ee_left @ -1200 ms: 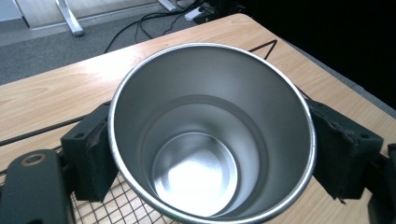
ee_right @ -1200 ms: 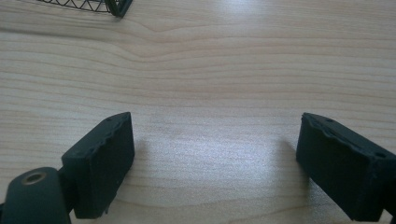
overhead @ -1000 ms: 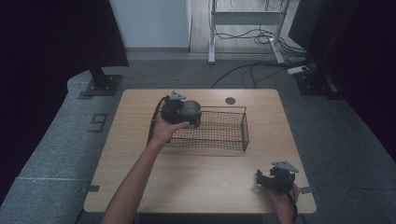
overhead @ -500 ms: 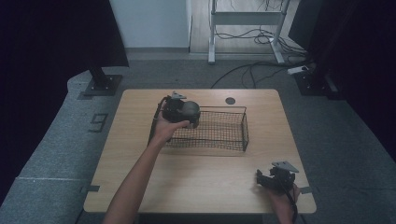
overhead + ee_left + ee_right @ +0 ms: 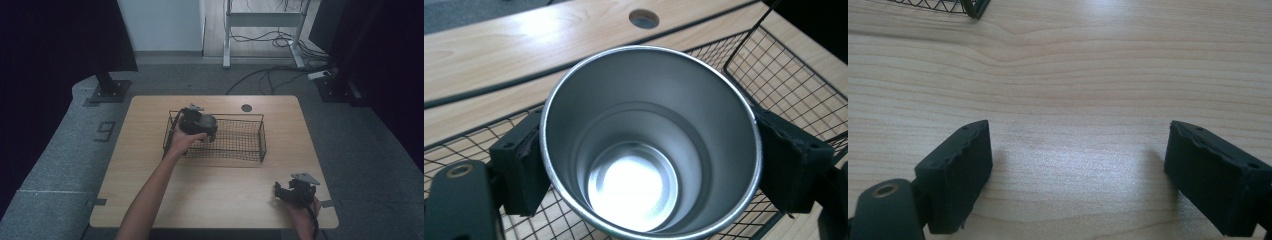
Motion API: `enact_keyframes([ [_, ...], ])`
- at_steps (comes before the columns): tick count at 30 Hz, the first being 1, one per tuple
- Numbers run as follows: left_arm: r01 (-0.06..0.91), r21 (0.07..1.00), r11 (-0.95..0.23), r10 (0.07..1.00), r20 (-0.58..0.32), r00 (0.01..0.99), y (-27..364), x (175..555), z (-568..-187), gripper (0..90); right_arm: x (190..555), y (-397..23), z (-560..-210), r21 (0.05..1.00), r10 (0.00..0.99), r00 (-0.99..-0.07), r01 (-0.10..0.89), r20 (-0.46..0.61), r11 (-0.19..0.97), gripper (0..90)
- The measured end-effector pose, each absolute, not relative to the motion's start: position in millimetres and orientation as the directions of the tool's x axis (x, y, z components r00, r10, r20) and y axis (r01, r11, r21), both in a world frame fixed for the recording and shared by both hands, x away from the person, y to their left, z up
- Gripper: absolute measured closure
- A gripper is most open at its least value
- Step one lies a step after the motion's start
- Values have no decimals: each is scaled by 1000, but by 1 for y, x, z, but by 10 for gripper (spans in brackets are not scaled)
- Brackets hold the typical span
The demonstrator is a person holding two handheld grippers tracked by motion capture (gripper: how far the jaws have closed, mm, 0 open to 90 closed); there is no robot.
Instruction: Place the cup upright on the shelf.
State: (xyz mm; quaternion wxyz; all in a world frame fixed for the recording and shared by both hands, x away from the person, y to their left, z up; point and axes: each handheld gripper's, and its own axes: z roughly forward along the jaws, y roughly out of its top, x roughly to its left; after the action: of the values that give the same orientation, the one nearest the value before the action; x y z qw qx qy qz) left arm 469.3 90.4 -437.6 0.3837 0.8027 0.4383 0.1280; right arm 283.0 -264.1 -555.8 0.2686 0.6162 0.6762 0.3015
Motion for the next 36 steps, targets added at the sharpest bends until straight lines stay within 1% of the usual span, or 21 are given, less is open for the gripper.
enact_keyframes([
  [4, 623, 717, -313, 801, -154, 579, 87, 473, -445, 147, 283, -264, -556, 739, 995, -97, 671, 8, 59, 117],
  [10, 631, 706, -322, 803, -149, 577, 83, 475, -453, 147, 283, -264, -556, 739, 995, -98, 671, 9, 60, 117],
  [14, 646, 686, -335, 809, -142, 571, 81, 477, -461, 147, 283, -264, -556, 739, 995, -98, 671, 8, 60, 117],
  [18, 674, 657, -338, 812, -158, 561, 81, 479, -468, 147, 283, -264, -556, 739, 995, -97, 671, 9, 59, 117],
  [29, 707, 619, -343, 814, -179, 552, 80, 482, -477, 145, 283, -264, -556, 739, 995, -98, 670, 6, 61, 121],
  [36, 716, 615, -331, 824, -182, 537, 79, 483, -479, 144, 283, -264, -556, 740, 995, -97, 670, 7, 60, 121],
])
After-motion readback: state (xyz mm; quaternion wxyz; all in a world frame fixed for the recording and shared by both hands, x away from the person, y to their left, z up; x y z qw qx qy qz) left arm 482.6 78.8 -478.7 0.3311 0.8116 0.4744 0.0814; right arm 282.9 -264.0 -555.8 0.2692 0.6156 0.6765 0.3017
